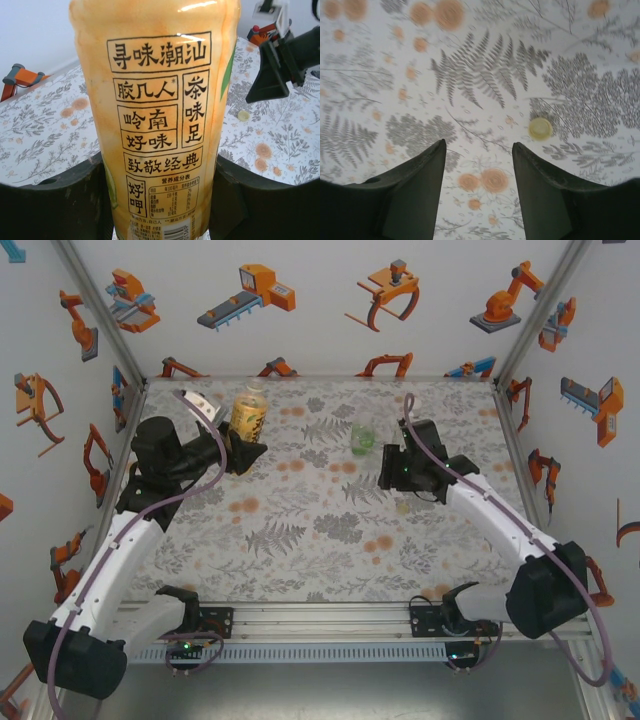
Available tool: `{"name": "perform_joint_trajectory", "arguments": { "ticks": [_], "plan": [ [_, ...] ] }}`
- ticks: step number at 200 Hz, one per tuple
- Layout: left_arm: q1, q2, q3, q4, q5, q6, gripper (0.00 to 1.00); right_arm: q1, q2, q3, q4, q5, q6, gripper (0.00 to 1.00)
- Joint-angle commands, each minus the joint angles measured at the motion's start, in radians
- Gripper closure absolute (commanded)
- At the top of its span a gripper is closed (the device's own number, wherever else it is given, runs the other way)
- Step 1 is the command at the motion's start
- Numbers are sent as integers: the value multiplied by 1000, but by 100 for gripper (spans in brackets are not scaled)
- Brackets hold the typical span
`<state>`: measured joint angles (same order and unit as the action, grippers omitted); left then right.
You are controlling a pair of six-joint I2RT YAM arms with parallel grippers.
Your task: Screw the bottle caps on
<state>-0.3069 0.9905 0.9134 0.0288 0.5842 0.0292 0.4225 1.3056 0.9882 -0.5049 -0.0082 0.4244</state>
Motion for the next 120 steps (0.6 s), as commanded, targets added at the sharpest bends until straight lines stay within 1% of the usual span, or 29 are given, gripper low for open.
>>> {"name": "perform_joint_trajectory", "arguments": {
  "ticks": [1,8,21,40,78,120],
  "plan": [
    [4,-14,-7,-8,26,1,100,-14,18,-25,-65,33,14,54],
    [5,-12,-6,-11,26,2,100,-16,29,-29,-66,34,3,56],
    [6,-9,-4,-19,26,4,100,-24,52,-34,-65,31,-12,57],
    [5,-10,-6,-22,27,3,100,-32,85,-41,-61,37,-25,55],
    [8,-3,-2,-20,44,-4,100,-75,140,-65,-12,-3,-33,51],
    [13,2,1,-27,43,-2,100,-114,184,-67,32,-41,-42,51]
  ]
}}
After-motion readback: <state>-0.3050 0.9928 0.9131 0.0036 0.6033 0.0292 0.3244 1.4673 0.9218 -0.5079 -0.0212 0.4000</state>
